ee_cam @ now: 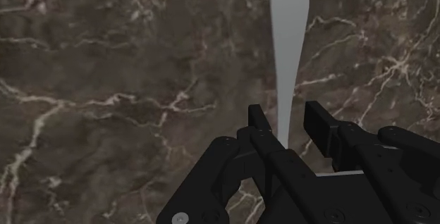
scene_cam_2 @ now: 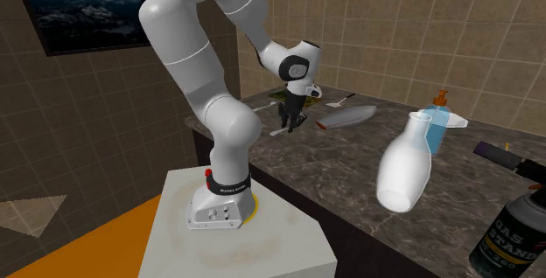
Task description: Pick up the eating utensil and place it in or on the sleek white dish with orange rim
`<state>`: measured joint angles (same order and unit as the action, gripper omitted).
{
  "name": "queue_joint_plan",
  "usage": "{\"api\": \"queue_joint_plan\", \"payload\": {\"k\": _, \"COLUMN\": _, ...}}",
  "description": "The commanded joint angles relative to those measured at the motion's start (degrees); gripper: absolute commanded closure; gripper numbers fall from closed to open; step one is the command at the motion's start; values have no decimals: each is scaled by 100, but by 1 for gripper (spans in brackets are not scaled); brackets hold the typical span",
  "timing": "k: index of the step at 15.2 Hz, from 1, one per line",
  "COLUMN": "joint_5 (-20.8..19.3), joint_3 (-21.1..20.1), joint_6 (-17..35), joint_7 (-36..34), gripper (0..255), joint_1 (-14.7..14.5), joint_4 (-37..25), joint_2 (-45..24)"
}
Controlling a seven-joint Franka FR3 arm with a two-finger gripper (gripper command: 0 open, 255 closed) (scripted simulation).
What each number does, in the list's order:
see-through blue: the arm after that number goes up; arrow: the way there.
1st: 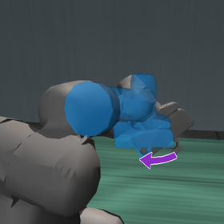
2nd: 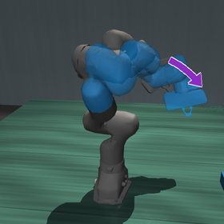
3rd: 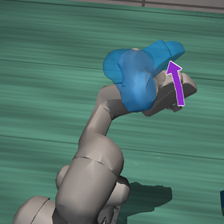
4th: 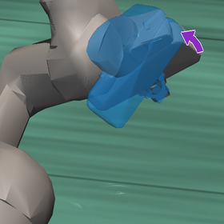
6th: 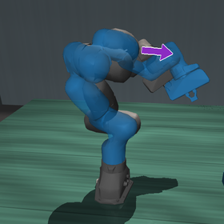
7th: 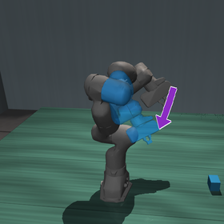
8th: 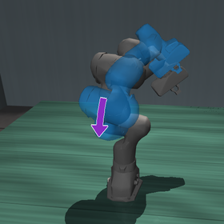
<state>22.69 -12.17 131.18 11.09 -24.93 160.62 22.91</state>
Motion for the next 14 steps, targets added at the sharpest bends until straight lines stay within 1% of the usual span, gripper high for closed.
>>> {"api": "queue_joint_plan", "payload": {"k": 1, "joint_5": -1, "joint_3": 2, "joint_6": 6, "joint_7": -1, "gripper": 255, "joint_1": 3, "joint_4": 8, "joint_2": -10}}
{"api": "queue_joint_plan", "payload": {"k": 5, "joint_5": 1, "joint_3": 0, "joint_6": 5, "joint_7": -3, "gripper": 255, "joint_1": 2, "joint_4": 9, "joint_2": -8}}
{"api": "queue_joint_plan", "payload": {"k": 14, "joint_5": -189, "joint_3": 79, "joint_6": -906, "joint_7": -204, "gripper": 255, "joint_1": 60, "joint_4": -302, "joint_2": 605}}
